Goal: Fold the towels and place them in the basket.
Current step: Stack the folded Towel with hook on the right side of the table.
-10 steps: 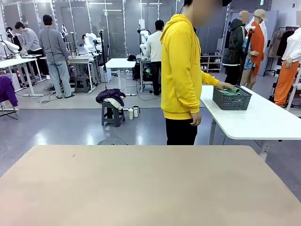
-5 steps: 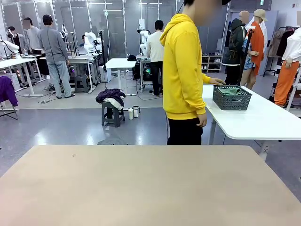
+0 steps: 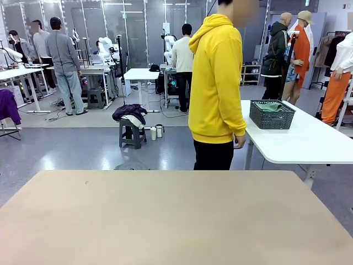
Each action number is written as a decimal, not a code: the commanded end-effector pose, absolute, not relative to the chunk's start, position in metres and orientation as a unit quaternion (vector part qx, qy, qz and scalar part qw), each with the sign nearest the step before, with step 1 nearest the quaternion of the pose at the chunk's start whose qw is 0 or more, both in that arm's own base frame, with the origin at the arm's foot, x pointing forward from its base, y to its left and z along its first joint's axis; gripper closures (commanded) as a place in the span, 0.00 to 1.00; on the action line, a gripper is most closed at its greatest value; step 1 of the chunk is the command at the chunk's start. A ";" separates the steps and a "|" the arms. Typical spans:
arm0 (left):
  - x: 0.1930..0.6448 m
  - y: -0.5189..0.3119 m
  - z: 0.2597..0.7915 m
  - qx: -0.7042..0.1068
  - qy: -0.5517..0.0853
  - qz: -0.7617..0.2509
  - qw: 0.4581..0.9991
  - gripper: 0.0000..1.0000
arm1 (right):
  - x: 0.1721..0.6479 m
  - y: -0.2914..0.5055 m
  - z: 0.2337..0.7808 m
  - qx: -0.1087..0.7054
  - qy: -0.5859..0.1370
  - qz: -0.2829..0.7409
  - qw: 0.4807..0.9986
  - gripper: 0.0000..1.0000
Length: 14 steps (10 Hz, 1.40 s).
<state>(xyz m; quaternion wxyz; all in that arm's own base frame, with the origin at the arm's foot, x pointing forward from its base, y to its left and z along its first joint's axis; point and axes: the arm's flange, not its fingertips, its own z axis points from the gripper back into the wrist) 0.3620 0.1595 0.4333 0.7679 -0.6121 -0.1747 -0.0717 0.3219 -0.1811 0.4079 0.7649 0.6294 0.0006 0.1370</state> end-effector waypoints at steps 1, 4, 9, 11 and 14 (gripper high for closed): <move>0.361 0.159 0.434 -0.612 -0.176 -0.077 0.767 0.00 | 0.321 -0.182 0.409 0.628 0.001 0.137 0.766 0.00; 0.361 0.159 0.434 -0.612 -0.176 -0.077 0.767 0.00 | 0.321 -0.182 0.409 0.628 0.001 0.137 0.766 0.00; 0.361 0.159 0.434 -0.612 -0.176 -0.077 0.767 0.00 | 0.321 -0.182 0.409 0.628 0.001 0.137 0.766 0.00; 0.361 0.159 0.434 -0.612 -0.176 -0.077 0.767 0.00 | 0.321 -0.182 0.409 0.628 0.001 0.137 0.766 0.00; 0.361 0.159 0.434 -0.612 -0.176 -0.077 0.767 0.00 | 0.321 -0.182 0.409 0.628 0.001 0.137 0.766 0.00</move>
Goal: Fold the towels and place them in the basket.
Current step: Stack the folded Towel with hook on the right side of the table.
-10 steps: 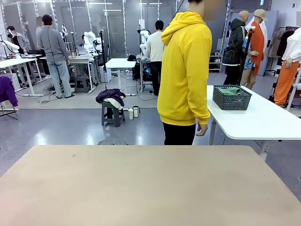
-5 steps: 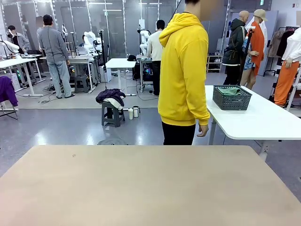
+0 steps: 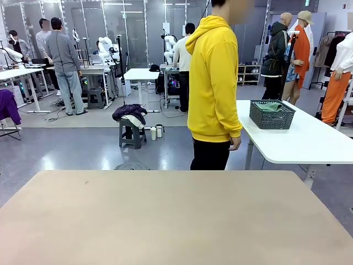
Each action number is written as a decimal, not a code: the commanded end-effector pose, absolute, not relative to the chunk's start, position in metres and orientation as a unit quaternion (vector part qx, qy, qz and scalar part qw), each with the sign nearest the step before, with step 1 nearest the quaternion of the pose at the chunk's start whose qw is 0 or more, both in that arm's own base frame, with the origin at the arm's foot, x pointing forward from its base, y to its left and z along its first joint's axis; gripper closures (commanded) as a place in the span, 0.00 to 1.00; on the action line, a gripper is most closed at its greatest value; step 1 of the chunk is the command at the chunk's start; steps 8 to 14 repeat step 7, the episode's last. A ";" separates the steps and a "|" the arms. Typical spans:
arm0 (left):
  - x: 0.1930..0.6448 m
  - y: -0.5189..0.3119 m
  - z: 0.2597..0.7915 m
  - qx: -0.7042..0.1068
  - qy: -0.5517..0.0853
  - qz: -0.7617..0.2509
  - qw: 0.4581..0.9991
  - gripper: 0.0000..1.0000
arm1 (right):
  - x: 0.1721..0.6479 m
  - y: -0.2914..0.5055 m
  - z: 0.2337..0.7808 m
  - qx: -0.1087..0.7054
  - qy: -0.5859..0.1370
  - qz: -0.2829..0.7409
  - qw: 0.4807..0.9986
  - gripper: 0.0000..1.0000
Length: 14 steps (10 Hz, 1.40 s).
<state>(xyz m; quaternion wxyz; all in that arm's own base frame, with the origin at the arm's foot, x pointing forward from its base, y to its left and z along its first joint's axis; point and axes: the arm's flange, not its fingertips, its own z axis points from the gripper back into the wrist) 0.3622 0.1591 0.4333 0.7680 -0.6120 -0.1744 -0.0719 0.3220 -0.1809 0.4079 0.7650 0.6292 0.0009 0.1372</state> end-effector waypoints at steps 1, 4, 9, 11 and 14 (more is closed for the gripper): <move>0.361 0.159 0.434 -0.612 -0.176 -0.077 0.767 0.00 | 0.321 -0.182 0.409 0.628 0.001 0.137 0.766 0.00; 0.361 0.159 0.434 -0.612 -0.176 -0.077 0.767 0.00 | 0.321 -0.182 0.409 0.628 0.001 0.137 0.766 0.00; 0.361 0.159 0.434 -0.612 -0.176 -0.077 0.767 0.00 | 0.321 -0.182 0.409 0.628 0.001 0.137 0.766 0.00; 0.361 0.159 0.434 -0.612 -0.176 -0.077 0.767 0.00 | 0.321 -0.182 0.409 0.628 0.001 0.137 0.766 0.00; 0.361 0.159 0.434 -0.612 -0.176 -0.077 0.767 0.00 | 0.321 -0.182 0.409 0.628 0.001 0.137 0.766 0.00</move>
